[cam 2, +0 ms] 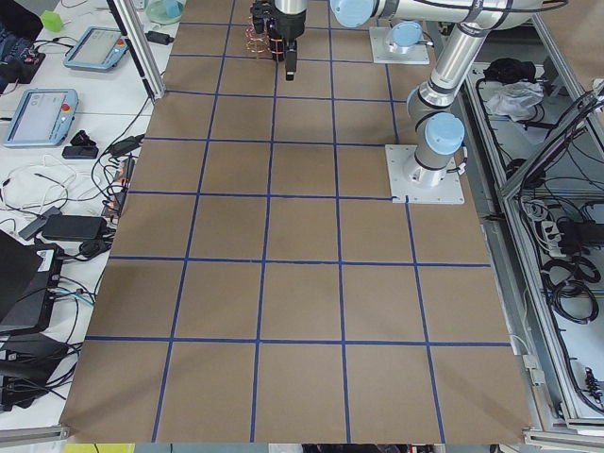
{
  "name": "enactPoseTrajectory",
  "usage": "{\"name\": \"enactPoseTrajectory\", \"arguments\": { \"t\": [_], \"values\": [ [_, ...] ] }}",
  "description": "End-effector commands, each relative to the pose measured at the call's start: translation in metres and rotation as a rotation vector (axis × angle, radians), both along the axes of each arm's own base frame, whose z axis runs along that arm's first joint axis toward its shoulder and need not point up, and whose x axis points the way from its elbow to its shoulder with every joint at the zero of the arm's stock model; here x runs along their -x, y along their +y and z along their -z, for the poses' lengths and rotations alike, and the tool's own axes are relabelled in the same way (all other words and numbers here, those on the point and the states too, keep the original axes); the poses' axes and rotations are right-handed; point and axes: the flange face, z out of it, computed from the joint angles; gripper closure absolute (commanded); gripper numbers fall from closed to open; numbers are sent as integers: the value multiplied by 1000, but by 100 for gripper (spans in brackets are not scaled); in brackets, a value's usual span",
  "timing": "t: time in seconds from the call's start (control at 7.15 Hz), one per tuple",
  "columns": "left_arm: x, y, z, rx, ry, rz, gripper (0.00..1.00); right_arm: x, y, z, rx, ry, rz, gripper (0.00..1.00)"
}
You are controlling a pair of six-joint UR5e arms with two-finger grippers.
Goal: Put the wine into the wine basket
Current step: 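Lower the bottle into the empty rack slot beside the other bottles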
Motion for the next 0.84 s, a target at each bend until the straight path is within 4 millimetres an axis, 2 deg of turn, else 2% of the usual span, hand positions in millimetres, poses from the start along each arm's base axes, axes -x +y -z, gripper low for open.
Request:
{"name": "enactPoseTrajectory", "arguments": {
  "t": [0.0, 0.28, 0.7],
  "values": [
    [21, 14, -8, 7, -5, 40, 0, 1, -4, 7, -7, -1, -2, 100],
    [23, 14, -8, 6, -1, 43, 0, 0, -2, 17, -24, -3, 0, 100],
    [24, 19, -14, 22, 0, 47, 0, 0, -2, 22, -26, -6, 0, 100]
  ]
}}
